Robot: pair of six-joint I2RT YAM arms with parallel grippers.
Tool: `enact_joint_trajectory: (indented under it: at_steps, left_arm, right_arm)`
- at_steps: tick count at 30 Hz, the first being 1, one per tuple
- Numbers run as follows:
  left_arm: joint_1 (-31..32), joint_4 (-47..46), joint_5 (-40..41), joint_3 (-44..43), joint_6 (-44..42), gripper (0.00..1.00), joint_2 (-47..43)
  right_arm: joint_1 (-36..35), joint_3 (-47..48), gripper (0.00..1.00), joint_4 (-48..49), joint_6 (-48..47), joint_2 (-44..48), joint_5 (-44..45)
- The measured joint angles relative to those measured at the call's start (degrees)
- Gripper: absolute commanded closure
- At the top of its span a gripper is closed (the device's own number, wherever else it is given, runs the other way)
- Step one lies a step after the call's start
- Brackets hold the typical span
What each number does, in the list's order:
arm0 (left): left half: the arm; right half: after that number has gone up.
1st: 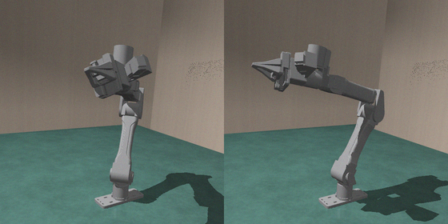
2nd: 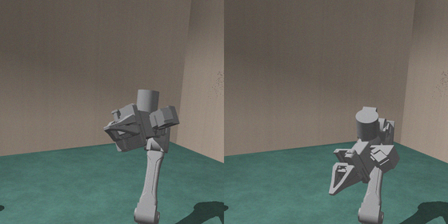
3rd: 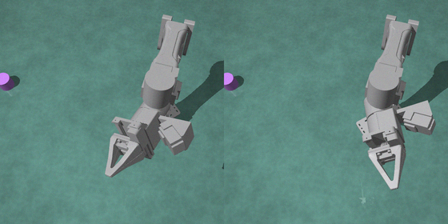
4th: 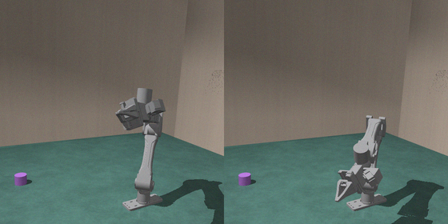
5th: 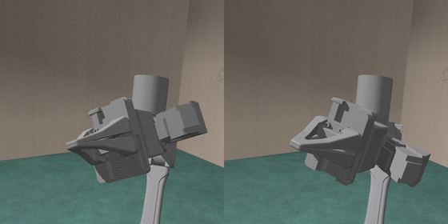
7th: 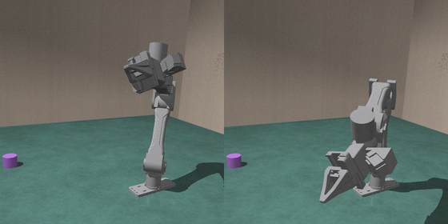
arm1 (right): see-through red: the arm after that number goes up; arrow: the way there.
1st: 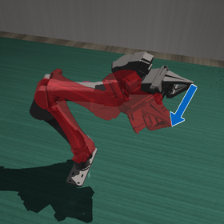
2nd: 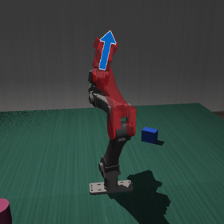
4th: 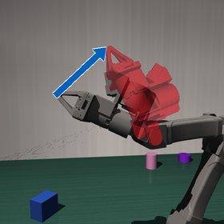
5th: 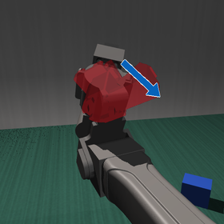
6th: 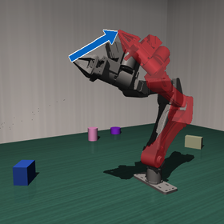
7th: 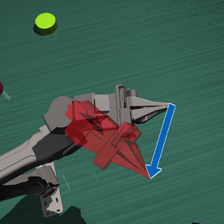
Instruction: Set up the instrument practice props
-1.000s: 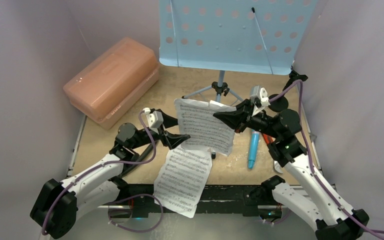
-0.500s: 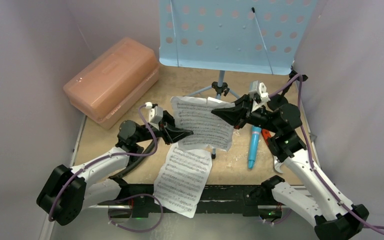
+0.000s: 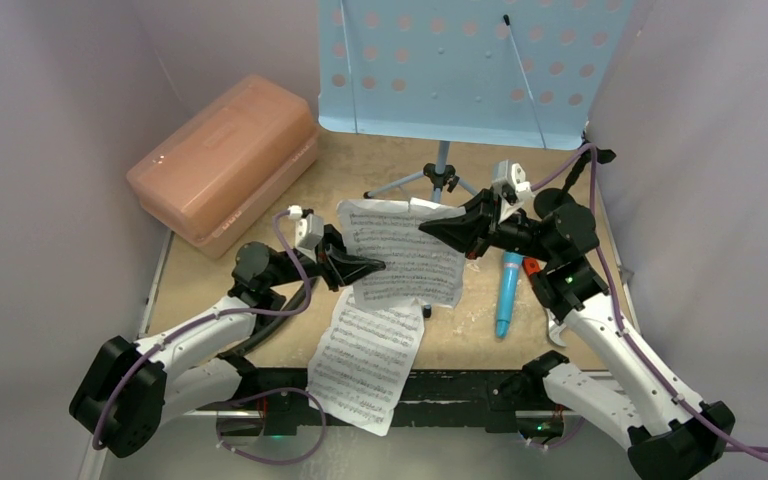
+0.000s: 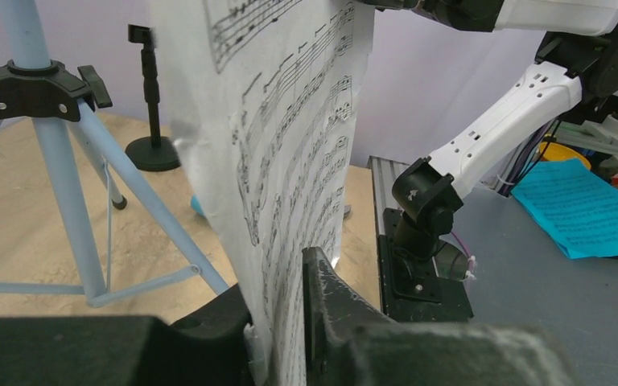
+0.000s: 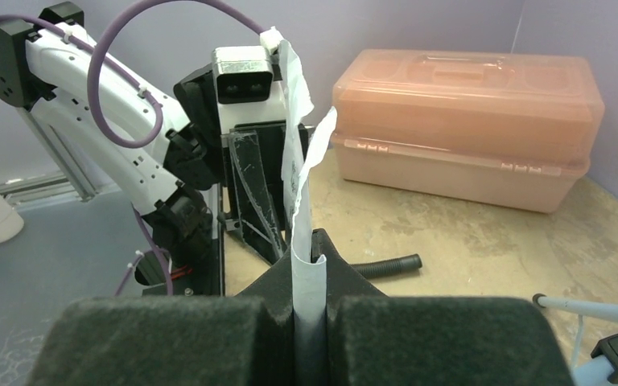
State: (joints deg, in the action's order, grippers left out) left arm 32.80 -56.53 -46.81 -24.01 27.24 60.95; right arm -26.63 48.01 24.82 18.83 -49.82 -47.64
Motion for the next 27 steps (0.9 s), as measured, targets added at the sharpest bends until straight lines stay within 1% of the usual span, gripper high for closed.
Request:
enact_joint_trajectory:
  at_steps: [1, 3, 8, 9, 10, 11, 13, 18, 20, 22, 27]
  left_arm:
    - [0.0, 0.1, 0.2, 0.0, 0.0, 0.91, 0.0]
    - [0.0, 0.1, 0.3, 0.0, 0.0, 0.99, 0.0]
    - [0.3, 0.0, 1.0, 0.1, 0.1, 1.00, 0.0]
    - [0.3, 0.0, 1.2, 0.2, 0.1, 1.00, -0.1]
    - [0.3, 0.0, 1.6, 0.3, 0.2, 1.00, -0.2]
    - [0.3, 0.1, 1.9, 0.4, 0.2, 1.00, -0.3]
    - [0.3, 0.6, 3.0, 0.5, 0.5, 1.00, -0.7]
    - [0.3, 3.7, 6.3, 0.5, 2.0, 1.00, -1.7]
    - [0.3, 4.8, 7.2, 0.5, 2.7, 1.00, -1.8]
    - [0.3, 5.9, 8.0, 0.5, 3.5, 1.00, -1.8]
    - [0.3, 9.4, 8.9, 0.5, 3.7, 1.00, -3.4]
  right_arm:
    - [0.0, 0.0, 1.00, 0.0, 0.1, 0.0, 0.0]
    - [0.0, 0.0, 1.00, 0.3, 0.3, 0.0, -0.1]
    - [0.0, 0.0, 1.00, 0.4, 0.5, 0.0, -0.2]
    - [0.0, 0.0, 0.99, 0.4, 0.5, 0.0, -0.2]
    - [0.0, 0.0, 0.91, 0.3, 0.5, 0.1, -0.1]
    - [0.0, 0.0, 0.78, 0.3, 0.5, 0.1, -0.1]
    - [0.0, 0.0, 0.57, 0.2, 0.7, 0.1, 0.2]
    - [0.0, 0.3, 0.15, -1.2, 0.3, 0.1, 1.6]
    - [0.0, 0.3, 0.06, -1.9, 0.1, 0.3, 2.4]
    - [0.0, 0.3, 0.02, -2.3, 0.0, 0.8, 3.5]
    - [0.0, 1.8, 0.02, -3.2, 0.2, 1.7, 5.2]
